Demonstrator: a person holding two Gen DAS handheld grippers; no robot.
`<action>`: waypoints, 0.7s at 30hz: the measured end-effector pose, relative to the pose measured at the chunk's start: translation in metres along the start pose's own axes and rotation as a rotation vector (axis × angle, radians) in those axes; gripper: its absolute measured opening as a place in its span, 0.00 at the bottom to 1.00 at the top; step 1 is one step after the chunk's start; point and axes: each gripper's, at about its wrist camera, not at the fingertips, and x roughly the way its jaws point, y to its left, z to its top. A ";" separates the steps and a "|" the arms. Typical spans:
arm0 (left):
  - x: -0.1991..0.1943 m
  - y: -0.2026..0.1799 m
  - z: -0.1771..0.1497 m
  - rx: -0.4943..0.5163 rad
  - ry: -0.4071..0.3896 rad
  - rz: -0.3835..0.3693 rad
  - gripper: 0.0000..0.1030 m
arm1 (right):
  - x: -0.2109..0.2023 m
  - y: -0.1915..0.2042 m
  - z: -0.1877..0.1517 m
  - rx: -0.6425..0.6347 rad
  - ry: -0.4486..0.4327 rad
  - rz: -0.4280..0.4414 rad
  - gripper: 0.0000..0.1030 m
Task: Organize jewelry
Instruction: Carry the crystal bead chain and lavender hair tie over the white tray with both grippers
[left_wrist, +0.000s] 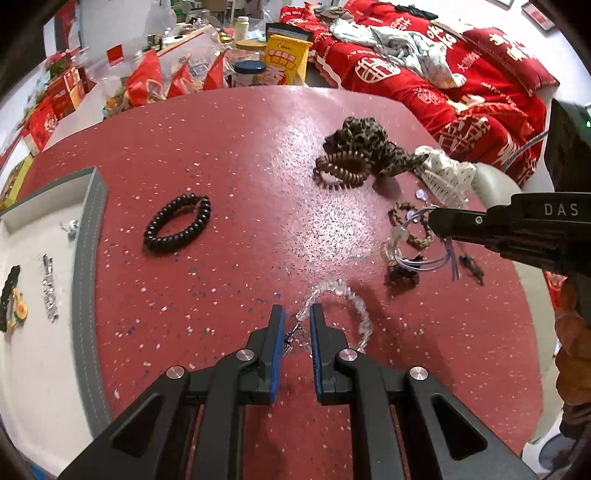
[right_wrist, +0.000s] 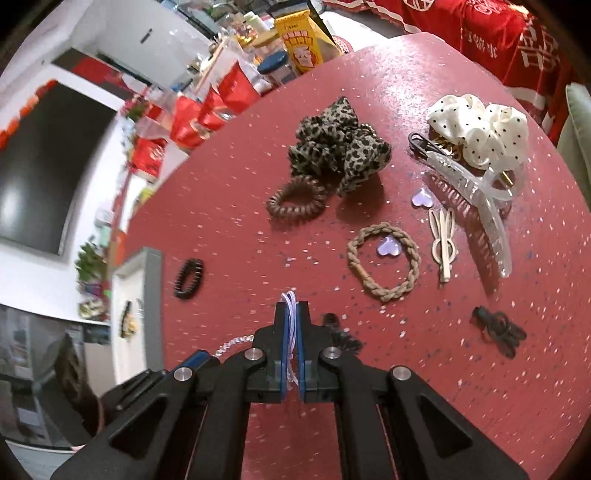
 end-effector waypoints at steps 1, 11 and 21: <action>-0.003 0.000 0.000 -0.001 -0.003 -0.001 0.14 | -0.006 -0.002 -0.003 0.002 -0.003 0.007 0.04; -0.046 0.002 -0.012 -0.040 -0.022 -0.012 0.14 | -0.030 0.003 -0.026 0.029 0.013 0.013 0.04; -0.089 0.019 -0.042 -0.106 -0.015 0.003 0.14 | -0.043 0.015 -0.063 0.034 0.062 -0.023 0.04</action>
